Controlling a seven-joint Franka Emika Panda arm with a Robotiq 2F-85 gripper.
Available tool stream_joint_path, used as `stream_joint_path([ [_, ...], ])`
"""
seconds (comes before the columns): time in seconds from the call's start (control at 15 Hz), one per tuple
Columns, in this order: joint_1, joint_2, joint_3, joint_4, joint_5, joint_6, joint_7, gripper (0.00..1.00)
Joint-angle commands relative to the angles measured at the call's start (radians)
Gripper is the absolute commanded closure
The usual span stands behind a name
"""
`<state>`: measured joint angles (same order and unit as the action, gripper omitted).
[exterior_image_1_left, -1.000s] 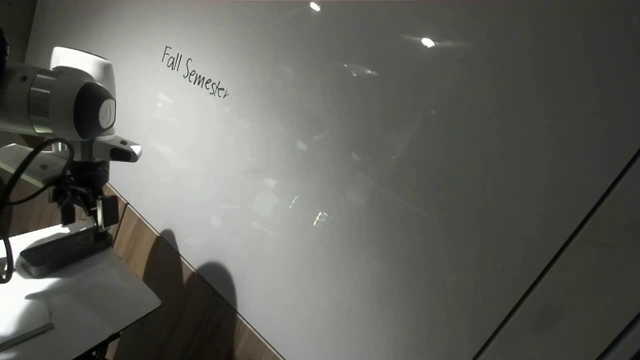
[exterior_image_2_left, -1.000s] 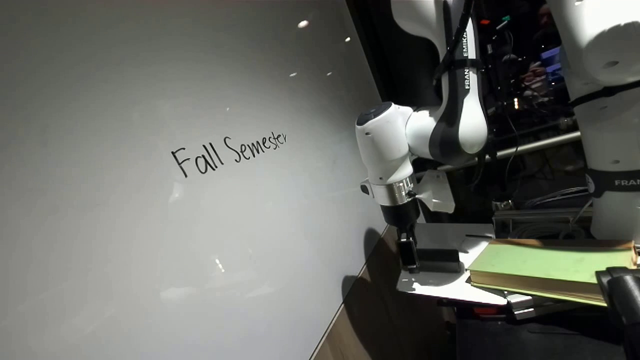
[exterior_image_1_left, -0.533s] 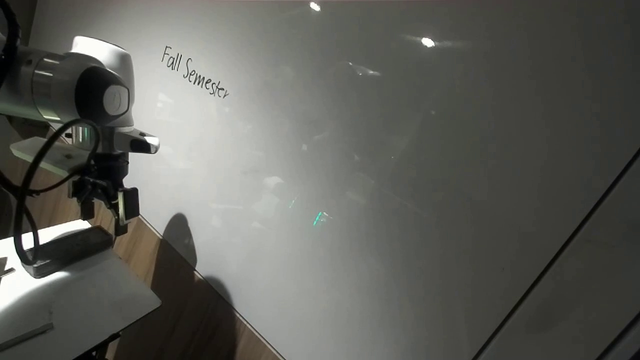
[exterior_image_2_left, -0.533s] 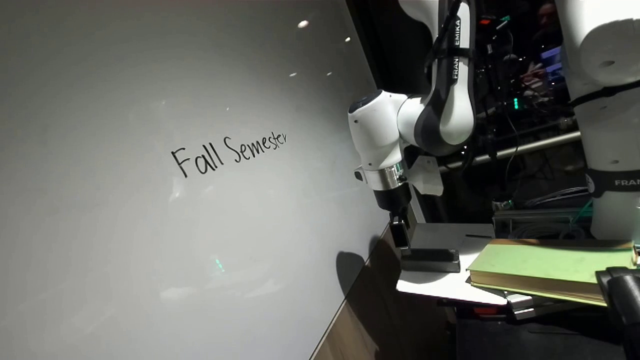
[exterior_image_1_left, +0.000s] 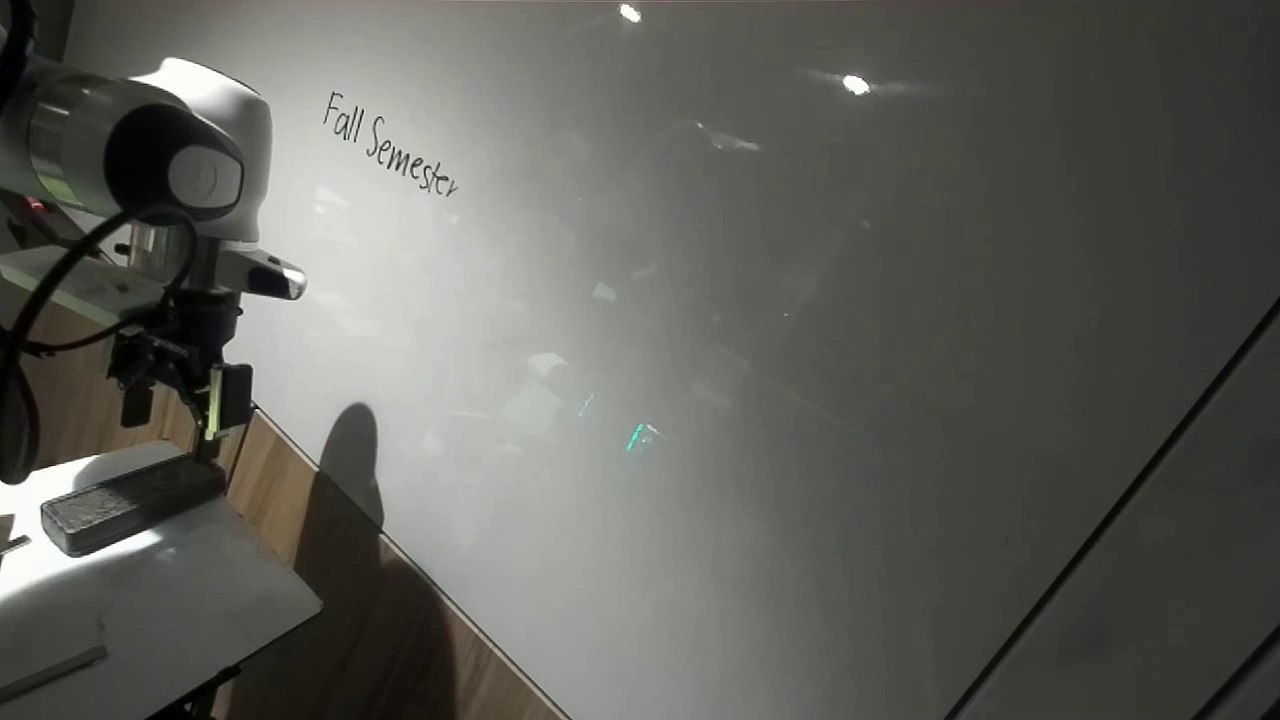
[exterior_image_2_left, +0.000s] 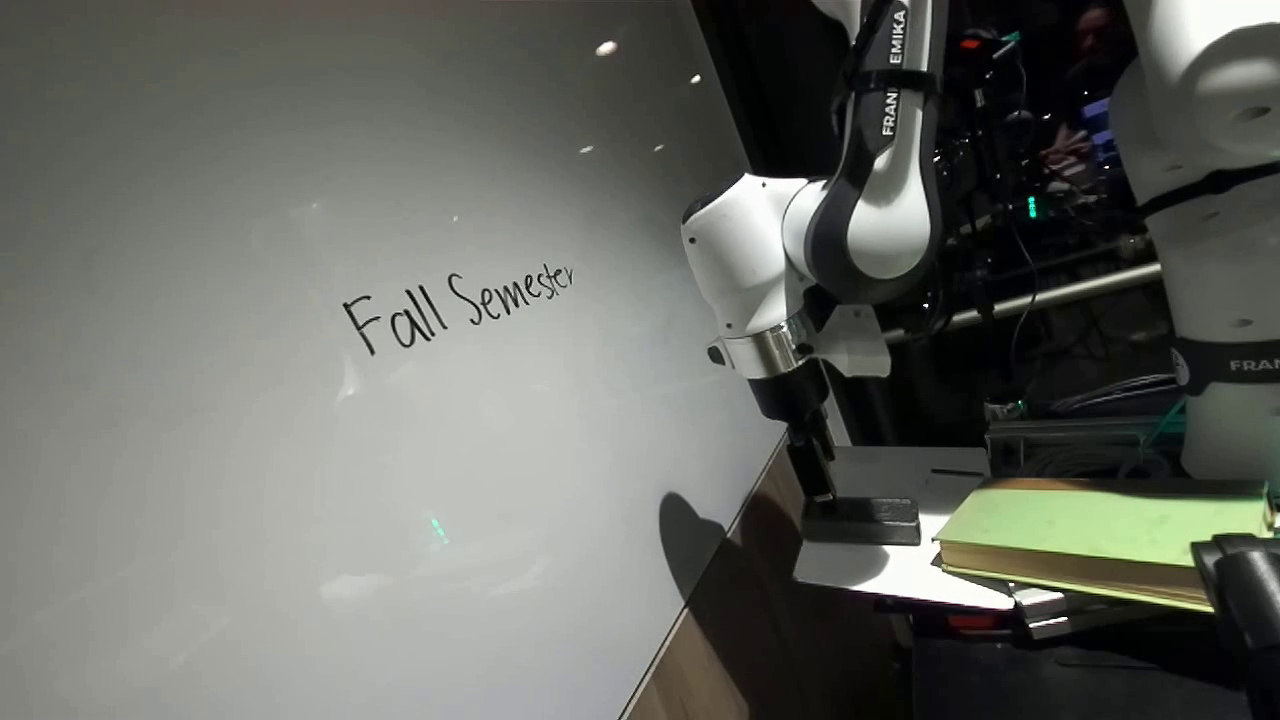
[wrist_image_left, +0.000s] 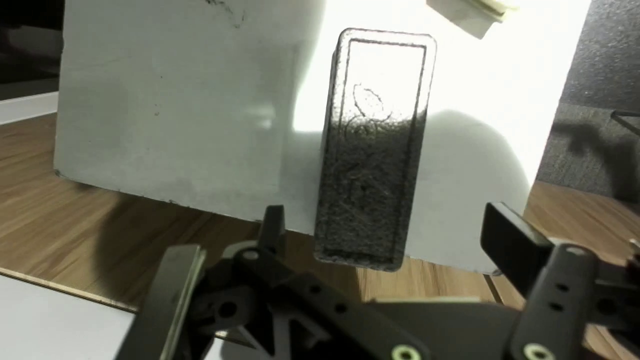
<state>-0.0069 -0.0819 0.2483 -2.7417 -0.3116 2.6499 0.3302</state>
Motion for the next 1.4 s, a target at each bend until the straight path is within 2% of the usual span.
stream_joint_path([
  [0.0, 0.041, -0.052, -0.052, -0.005, 0.037, -0.069, -0.056, 0.00],
  [0.47, 0.052, -0.009, -0.080, -0.005, 0.046, -0.081, -0.081, 0.00],
  [1.33, 0.081, 0.118, -0.101, -0.015, 0.010, -0.014, -0.055, 0.00],
])
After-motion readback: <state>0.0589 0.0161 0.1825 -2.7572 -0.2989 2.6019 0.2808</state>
